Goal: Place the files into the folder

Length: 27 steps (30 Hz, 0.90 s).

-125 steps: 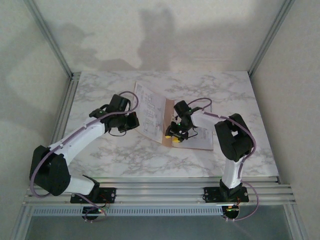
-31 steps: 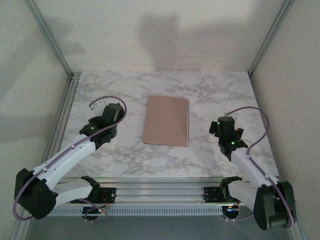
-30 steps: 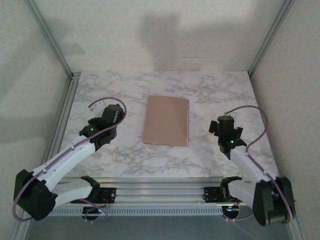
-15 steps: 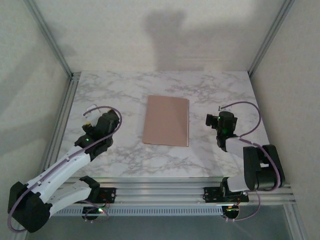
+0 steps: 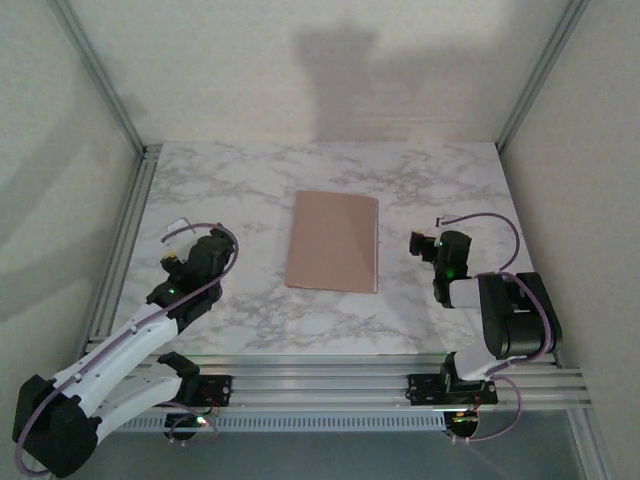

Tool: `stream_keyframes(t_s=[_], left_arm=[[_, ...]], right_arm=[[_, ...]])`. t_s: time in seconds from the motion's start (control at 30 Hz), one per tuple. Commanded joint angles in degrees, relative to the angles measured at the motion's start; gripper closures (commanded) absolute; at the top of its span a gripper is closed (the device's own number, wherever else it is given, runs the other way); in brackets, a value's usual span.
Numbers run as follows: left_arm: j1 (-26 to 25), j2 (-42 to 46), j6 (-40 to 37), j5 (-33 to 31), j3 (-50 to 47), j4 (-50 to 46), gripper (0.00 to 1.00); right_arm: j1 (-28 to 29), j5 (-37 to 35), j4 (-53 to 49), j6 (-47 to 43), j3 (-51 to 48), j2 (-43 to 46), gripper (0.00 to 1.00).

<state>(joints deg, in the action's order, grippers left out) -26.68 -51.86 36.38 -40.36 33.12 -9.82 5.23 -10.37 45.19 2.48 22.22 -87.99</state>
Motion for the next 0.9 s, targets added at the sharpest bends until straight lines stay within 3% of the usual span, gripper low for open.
stream_keyframes(t_s=[0.0, 0.17, 0.27, 0.4, 0.57, 0.67, 0.87], left_arm=[[3.2, -0.15, -5.19, -2.04, -2.62, 8.05, 0.0], [12.39, -4.1, -15.0, 2.93, -5.53, 21.43, 0.0], [18.59, -8.58, -17.14, 7.52, -5.67, 27.03, 0.0], [25.24, -14.17, -18.2, 14.25, -9.09, 41.58, 0.0], [28.8, -22.28, -21.77, 19.78, -11.97, 56.49, 0.0], [29.26, -26.46, -26.78, 22.27, -12.25, 59.39, 0.0], [30.72, -28.85, -28.46, 27.71, -15.12, 66.62, 0.0]], right_arm=[[-0.28, 0.34, 2.54, -0.64, -0.06, -0.05, 0.01], [-0.24, 0.39, 2.54, -0.63, 0.01, 0.0, 0.01], [-0.23, 0.38, 2.45, -0.61, 0.1, -0.04, 0.01], [-0.25, 0.41, 2.45, -0.64, 0.1, -0.01, 0.01], [-0.23, 0.39, 2.43, -0.64, 0.11, -0.08, 0.01], [-0.23, 0.43, 2.4, -0.59, 0.14, -0.08, 0.01], [-0.27, 0.52, 2.39, -0.64, 0.1, 0.01, 0.01]])
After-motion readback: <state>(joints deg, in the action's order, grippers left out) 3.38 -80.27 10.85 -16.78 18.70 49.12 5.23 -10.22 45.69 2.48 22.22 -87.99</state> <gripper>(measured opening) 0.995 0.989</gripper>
